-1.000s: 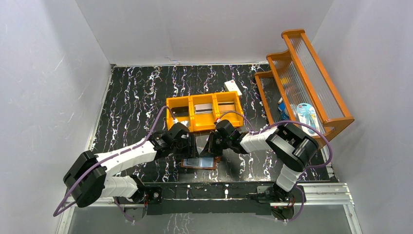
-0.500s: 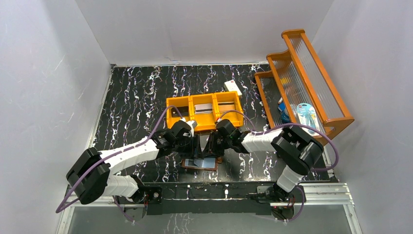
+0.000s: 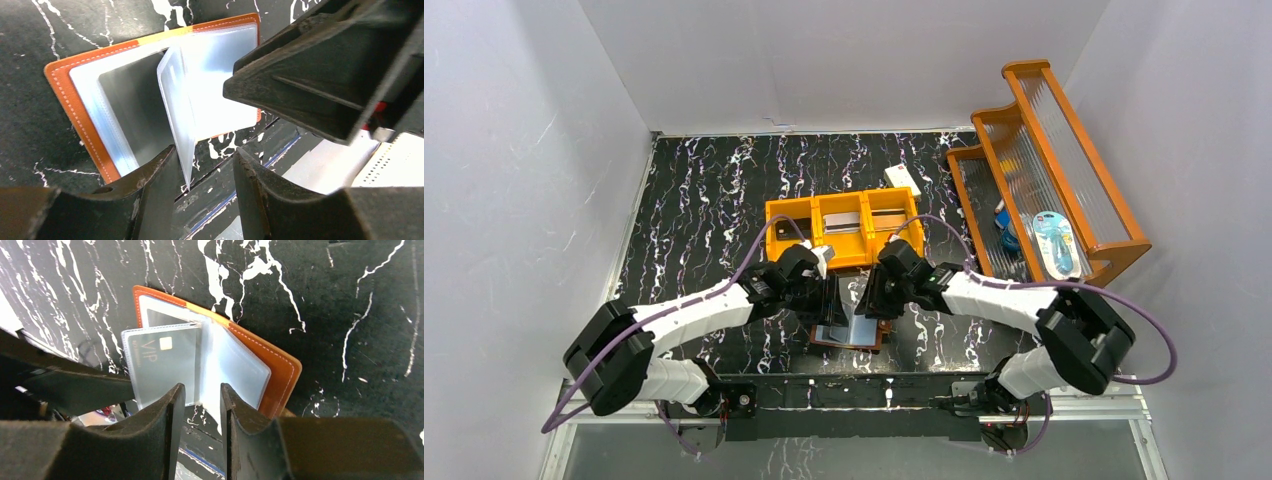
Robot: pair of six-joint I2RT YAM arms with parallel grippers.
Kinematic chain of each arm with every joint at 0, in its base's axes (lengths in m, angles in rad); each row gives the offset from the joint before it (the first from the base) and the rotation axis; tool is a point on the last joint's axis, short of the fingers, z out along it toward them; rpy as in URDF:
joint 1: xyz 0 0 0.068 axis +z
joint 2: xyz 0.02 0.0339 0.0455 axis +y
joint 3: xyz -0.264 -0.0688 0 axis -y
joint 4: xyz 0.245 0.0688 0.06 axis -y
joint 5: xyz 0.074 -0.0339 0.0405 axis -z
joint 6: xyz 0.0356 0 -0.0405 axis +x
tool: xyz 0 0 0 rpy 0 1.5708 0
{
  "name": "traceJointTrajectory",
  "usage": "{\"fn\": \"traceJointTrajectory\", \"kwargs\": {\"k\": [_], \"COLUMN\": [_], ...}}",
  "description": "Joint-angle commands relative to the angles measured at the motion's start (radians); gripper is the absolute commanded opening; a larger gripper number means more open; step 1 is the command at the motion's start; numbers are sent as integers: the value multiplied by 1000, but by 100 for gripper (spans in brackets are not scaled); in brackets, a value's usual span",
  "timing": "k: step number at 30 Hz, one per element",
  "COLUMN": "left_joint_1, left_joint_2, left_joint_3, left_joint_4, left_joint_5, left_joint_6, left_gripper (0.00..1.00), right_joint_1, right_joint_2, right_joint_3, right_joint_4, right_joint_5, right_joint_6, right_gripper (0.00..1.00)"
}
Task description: Take the credit cards out of the card holder
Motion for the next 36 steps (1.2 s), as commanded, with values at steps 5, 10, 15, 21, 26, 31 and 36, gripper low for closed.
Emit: {"fn": "traceJointTrajectory", "kwargs": {"k": [5, 10, 15, 21, 26, 31, 36], "left_joint_1": [-8, -31, -84, -99, -96, -63, -25], "left_joint_2": [64, 109, 182, 111, 11, -50, -85], "left_joint_3": [48, 84, 126, 117, 123, 91, 62], "left_joint_4": [89, 108, 131, 70, -107, -190, -152], "left_joint_5": [134, 163, 177, 13, -178, -262, -218], "left_joint_6": [10, 17, 18, -12, -4, -34, -51], "left_gripper": [43, 45, 48, 50, 51, 53, 57], "right_joint_1": [-3, -3, -5, -10, -11, -10, -10], "right_joint_2": [-130, -212, -310, -379, -364, -304, -230], "right_joint_3": [-20, -28, -42, -68, -75, -60, -27], "right_joint_4": [-95, -163, -225, -228, -166, -73, -50], "right_joint_5": [102, 182, 272, 283, 208, 99, 22], "right_joint_6": [40, 87, 128, 149, 134, 98, 56], "right_gripper": [41, 41, 42, 44, 44, 43, 43]}}
